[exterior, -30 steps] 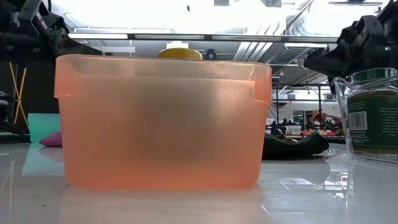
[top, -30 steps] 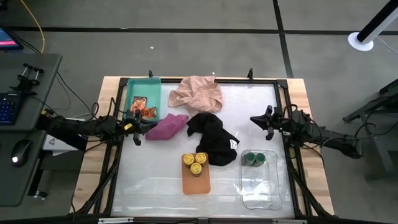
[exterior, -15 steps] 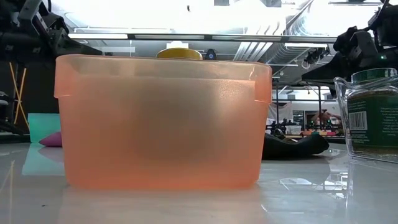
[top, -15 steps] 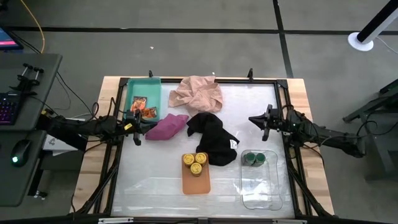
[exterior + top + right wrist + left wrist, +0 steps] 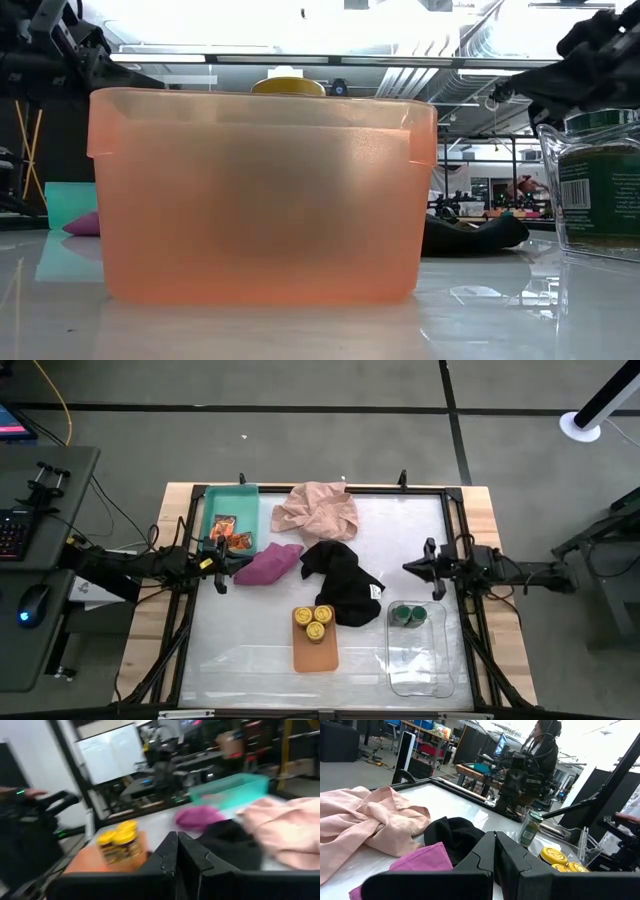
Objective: Sort spices by type
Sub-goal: Return to Home Position
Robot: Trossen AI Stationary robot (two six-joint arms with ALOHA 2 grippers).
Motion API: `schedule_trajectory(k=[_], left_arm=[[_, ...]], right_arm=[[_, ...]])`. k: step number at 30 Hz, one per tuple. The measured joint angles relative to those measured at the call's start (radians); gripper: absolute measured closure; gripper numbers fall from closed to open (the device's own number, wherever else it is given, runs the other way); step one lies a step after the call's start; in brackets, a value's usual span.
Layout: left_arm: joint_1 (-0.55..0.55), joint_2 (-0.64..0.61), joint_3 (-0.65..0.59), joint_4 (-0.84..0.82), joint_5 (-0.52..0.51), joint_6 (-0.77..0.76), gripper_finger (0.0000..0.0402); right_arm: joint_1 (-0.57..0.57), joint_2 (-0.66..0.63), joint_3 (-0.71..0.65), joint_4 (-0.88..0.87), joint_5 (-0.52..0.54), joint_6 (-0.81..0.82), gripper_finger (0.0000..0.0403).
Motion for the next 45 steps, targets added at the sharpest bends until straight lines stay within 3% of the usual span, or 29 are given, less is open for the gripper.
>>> schedule_trajectory(k=[7,13,27,32,35,41,45], left_arm=[[0.0,-0.005,0.0,0.0,0.0,0.0,0.0401],[0.0,-0.059,0.0,0.003,-0.002,0.0,0.0401],[0.0,-0.058,-0.001,0.001,-0.001,0.0,0.0401],[0.064,-0.057,0.0,0.001,0.001,0.002,0.0401],[0.109,-0.057,0.0,0.0,0.005,0.125,0.0401],[0.132,-0.057,0.0,-0.047,0.317,0.355,0.0401],[0.127,-0.057,0.0,-0.047,0.324,0.352,0.0401]], right_arm=[[0.1,0.0,-0.011,0.001,-0.009,0.0,0.0402],[0.101,0.006,-0.011,0.001,-0.009,0.001,0.0402],[0.099,0.02,-0.011,0.001,-0.008,0.001,0.0402],[0.099,0.019,-0.011,0.001,-0.008,0.001,0.0402],[0.099,0.02,-0.012,0.001,-0.008,-0.001,0.0402],[0.099,0.02,-0.012,0.001,-0.008,0.001,0.0402],[0.099,0.02,-0.012,0.001,-0.008,0.0,0.0402]])
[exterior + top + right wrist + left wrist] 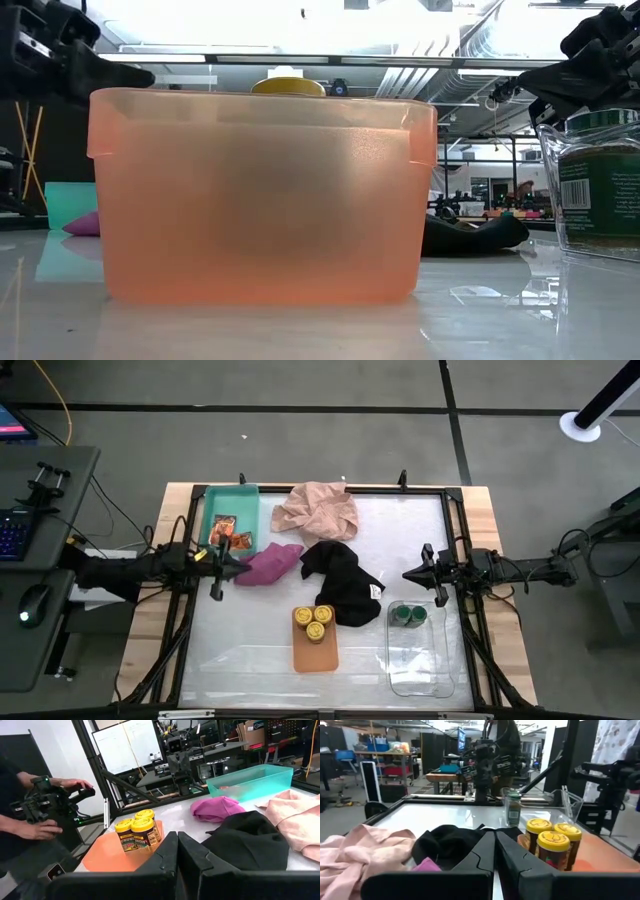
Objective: Sort spices by type
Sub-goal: Return to Home Position
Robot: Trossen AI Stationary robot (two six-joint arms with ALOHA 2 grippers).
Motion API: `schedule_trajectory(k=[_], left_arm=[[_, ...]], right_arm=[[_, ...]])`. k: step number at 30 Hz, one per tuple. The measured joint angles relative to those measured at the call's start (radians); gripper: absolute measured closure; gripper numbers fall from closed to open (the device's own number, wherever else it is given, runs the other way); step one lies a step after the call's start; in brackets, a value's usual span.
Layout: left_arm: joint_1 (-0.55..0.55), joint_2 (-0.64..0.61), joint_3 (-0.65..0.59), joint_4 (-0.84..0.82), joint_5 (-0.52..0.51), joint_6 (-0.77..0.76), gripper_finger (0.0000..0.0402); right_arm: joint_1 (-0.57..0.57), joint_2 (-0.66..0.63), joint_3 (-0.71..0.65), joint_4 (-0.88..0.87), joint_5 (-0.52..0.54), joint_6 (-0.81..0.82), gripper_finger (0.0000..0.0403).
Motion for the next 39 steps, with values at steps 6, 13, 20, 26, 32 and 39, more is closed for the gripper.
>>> schedule_trajectory(k=[6,13,20,26,32,39], left_arm=[[-0.025,0.0,0.0,0.0,0.0,-0.011,0.0401],[-0.026,0.0,0.0,0.001,0.0,-0.011,0.0401],[-0.026,0.0,0.0,0.001,0.0,-0.011,0.0401],[-0.026,0.001,0.0,0.001,0.0,-0.011,0.0401],[-0.026,0.001,0.0,0.001,0.0,-0.011,0.0401],[-0.026,0.001,0.0,0.002,0.0,-0.011,0.0401]], right_arm=[[0.0,0.0,0.0,0.0,0.0,0.0,0.0402],[0.0,0.0,0.0,0.0,0.0,-0.001,0.0402],[0.0,0.0,0.0,0.0,0.0,0.0,0.0402],[0.0,0.0,0.0,0.0,0.0,-0.002,0.0402],[0.0,0.0,0.0,0.0,0.0,-0.001,0.0402],[0.0,0.0,-0.001,0.0,0.0,0.0,0.0402]])
